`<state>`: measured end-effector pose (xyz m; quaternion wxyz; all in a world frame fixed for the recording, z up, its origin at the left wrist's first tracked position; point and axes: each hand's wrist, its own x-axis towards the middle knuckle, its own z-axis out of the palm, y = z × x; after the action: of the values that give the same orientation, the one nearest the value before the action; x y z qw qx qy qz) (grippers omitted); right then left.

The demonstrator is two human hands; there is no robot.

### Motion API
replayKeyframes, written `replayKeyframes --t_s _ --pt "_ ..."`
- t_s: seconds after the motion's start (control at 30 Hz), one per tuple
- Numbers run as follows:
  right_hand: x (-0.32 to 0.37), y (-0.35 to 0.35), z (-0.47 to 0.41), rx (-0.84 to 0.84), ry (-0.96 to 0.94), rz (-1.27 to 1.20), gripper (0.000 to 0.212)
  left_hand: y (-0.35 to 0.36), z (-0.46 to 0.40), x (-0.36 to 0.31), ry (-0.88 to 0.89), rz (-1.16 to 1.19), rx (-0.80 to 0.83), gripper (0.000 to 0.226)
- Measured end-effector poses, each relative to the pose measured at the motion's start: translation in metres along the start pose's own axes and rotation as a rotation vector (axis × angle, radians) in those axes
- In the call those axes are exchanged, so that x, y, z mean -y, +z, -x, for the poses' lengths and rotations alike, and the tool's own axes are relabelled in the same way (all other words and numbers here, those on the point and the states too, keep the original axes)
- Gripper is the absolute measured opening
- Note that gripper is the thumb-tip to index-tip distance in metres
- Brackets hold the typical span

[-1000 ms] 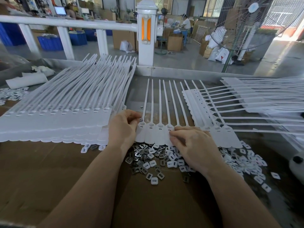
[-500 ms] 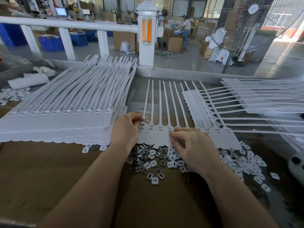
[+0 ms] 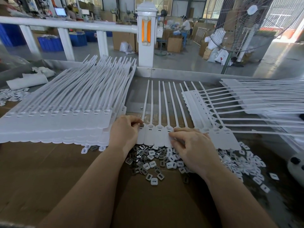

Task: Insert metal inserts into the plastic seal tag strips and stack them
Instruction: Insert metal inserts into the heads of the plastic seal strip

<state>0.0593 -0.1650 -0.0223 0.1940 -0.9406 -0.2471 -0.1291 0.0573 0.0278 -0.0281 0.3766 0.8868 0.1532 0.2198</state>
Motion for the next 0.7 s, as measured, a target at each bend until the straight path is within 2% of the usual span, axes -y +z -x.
replayKeyframes --t_s 0.53,0.7 --pt "0.0025 -0.0035 0.0002 -0.007 -0.016 -0.025 0.027 -0.0042 0.0045 -0.0051 0.012 0.007 -0.006 0.027" --pt "0.0094 -0.0068 -0.0012 -0.05 -0.114 -0.09 0.019 -0.0046 0.0093 -0.0075 0.086 0.058 0.001 0.027"
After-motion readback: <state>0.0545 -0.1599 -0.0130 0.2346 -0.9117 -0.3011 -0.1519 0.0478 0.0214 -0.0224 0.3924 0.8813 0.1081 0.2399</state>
